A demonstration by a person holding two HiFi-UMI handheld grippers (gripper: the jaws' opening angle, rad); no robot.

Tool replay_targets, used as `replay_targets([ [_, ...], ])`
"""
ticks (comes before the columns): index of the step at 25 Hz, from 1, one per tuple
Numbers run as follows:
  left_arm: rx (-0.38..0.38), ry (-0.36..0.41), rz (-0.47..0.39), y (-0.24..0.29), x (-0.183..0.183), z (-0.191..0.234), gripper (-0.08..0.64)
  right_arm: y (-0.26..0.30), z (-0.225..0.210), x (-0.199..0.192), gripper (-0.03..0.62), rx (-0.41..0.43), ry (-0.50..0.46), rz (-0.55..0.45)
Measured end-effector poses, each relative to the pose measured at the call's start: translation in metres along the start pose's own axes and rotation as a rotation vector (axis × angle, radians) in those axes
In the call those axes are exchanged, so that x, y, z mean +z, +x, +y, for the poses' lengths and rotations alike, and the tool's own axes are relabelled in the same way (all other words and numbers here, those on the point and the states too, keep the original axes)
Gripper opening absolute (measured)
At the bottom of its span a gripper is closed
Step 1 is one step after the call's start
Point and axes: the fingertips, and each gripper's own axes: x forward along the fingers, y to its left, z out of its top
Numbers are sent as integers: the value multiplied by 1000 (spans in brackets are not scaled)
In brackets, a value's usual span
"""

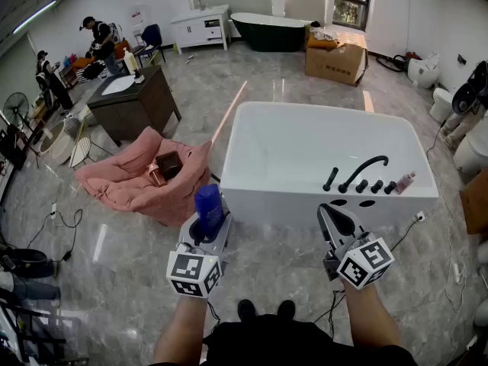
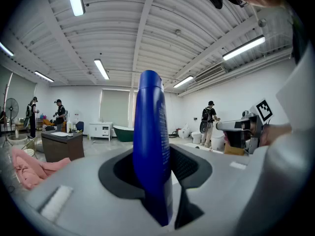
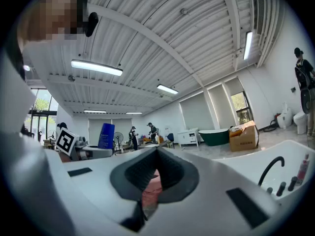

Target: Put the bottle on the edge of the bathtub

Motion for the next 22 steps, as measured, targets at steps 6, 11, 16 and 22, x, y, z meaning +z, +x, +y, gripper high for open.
replay_targets([
  [6, -9, 9, 5, 9, 3, -18, 173, -14, -14, -2, 11, 1, -1, 14],
  [11, 16, -23, 28, 10, -6, -28, 173, -36, -32, -14, 11, -37, 33, 25],
  [16, 63, -54, 52, 1, -22, -36, 173, -55, -34, -21, 11, 14, 73, 31],
  [22, 77, -68, 68, -5, -31, -55, 173, -76, -40, -30, 11, 70, 131, 39],
])
